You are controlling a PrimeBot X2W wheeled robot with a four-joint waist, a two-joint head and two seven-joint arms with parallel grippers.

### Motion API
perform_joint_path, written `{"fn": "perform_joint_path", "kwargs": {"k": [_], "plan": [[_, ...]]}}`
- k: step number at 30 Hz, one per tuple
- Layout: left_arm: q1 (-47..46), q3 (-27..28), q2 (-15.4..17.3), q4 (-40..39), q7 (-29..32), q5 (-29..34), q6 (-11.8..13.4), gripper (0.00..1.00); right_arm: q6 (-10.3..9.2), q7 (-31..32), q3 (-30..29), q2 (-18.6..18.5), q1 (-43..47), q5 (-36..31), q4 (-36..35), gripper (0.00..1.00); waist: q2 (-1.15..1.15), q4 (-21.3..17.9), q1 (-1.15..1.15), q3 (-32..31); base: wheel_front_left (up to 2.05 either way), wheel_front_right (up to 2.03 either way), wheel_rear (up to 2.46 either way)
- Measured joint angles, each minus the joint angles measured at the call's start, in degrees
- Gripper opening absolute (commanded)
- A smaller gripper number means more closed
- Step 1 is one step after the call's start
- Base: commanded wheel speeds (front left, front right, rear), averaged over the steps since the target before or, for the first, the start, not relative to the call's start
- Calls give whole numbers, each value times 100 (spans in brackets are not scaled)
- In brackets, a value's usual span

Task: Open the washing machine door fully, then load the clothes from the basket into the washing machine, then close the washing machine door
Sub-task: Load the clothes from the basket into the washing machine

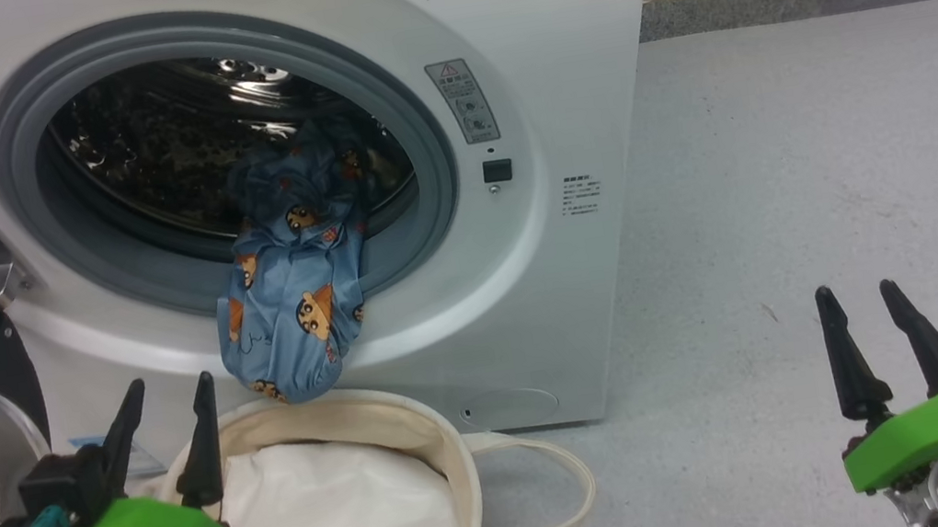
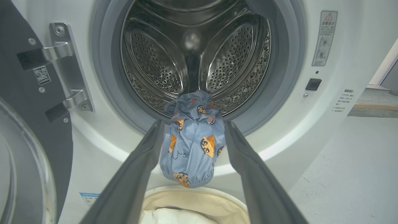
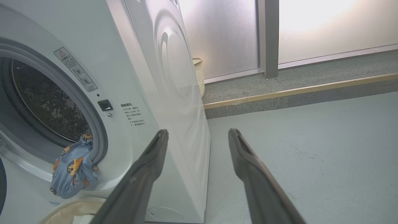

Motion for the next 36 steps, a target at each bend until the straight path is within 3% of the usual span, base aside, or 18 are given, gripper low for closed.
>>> {"fn": "perform_joint_path", "kwargs": {"k": [24,36], "plan": [[382,280,-115,-310,0,66,-1,100,0,0,8,1,57,57,-31,100,0,-79,1,5,0,0,0],[361,172,-204,411,0,-230,-1,100,0,0,78,1,42,57,-31,100,0,-169,1,116,0,0,0]]}}
